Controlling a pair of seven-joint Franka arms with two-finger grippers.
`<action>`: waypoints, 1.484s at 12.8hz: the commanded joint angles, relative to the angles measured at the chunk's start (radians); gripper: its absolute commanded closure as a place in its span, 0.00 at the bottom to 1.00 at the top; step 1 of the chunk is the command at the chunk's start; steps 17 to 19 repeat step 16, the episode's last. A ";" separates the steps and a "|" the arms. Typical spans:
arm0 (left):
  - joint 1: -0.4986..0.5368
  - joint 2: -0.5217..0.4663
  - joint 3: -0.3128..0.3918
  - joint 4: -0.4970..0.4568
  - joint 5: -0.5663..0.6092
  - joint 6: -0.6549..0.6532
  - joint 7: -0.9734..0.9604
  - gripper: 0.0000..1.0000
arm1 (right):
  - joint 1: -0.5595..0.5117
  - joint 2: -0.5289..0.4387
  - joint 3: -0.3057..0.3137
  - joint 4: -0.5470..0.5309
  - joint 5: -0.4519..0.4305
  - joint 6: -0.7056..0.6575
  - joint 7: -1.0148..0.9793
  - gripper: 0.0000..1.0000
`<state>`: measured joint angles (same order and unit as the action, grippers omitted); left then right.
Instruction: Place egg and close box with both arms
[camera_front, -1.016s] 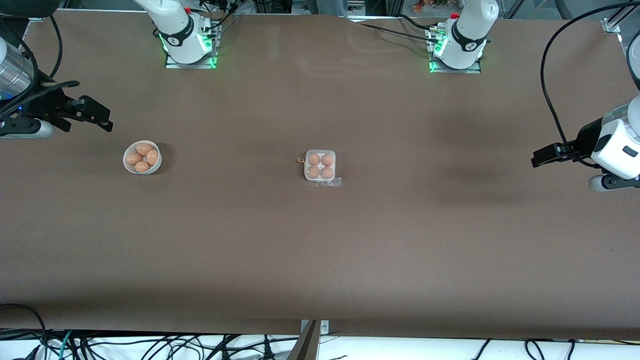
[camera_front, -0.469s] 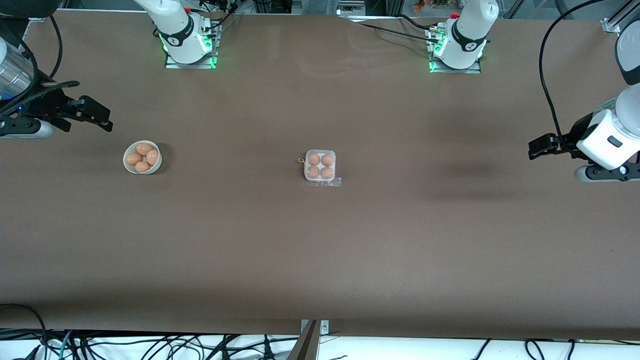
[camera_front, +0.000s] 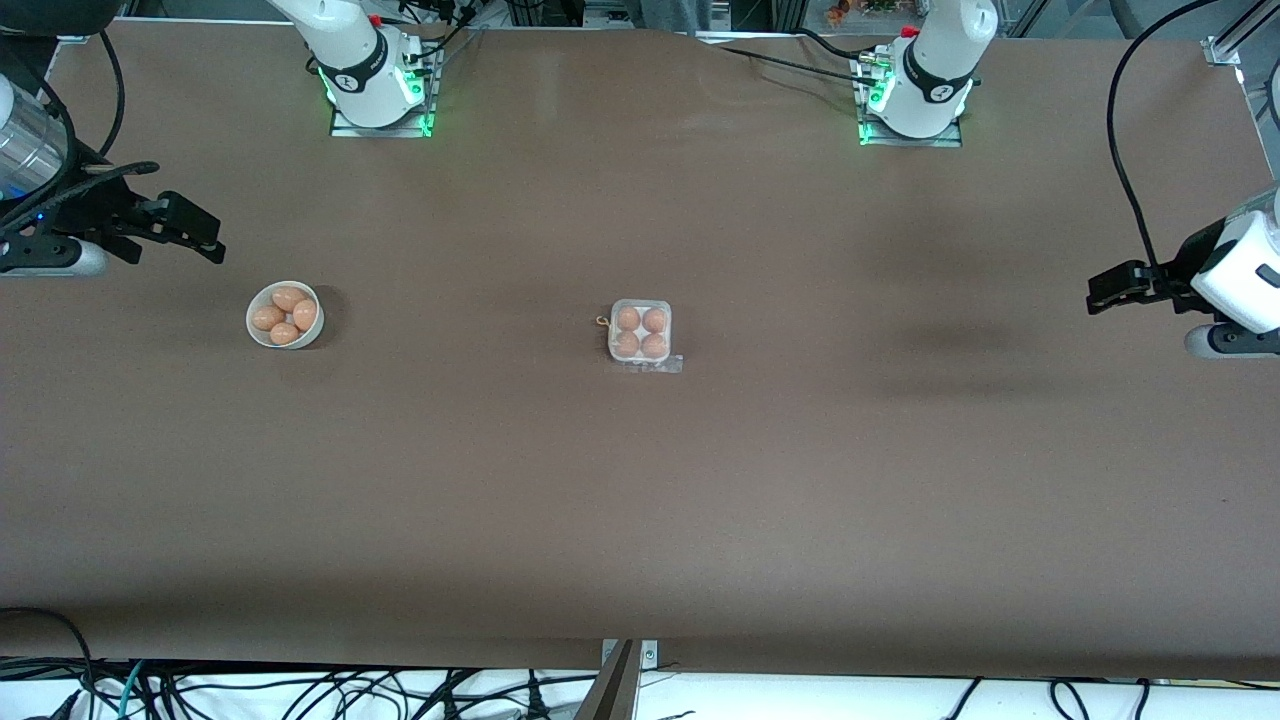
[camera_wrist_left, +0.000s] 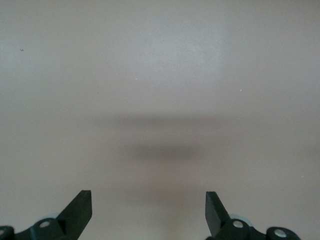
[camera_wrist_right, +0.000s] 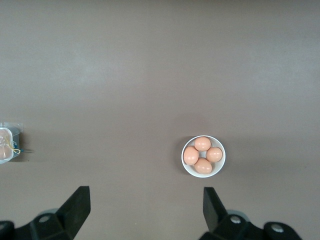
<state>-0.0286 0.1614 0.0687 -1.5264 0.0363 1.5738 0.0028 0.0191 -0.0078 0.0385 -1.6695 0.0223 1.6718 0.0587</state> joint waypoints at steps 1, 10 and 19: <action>-0.011 -0.033 0.003 -0.035 0.025 -0.005 0.020 0.00 | -0.005 0.002 0.004 0.011 -0.016 -0.006 -0.011 0.00; -0.047 -0.023 0.000 -0.024 0.027 -0.023 0.017 0.00 | -0.004 0.002 0.006 0.011 -0.016 -0.007 -0.011 0.00; -0.050 -0.017 -0.003 -0.020 0.025 -0.028 0.008 0.00 | -0.005 0.000 0.006 0.007 -0.018 -0.007 -0.008 0.00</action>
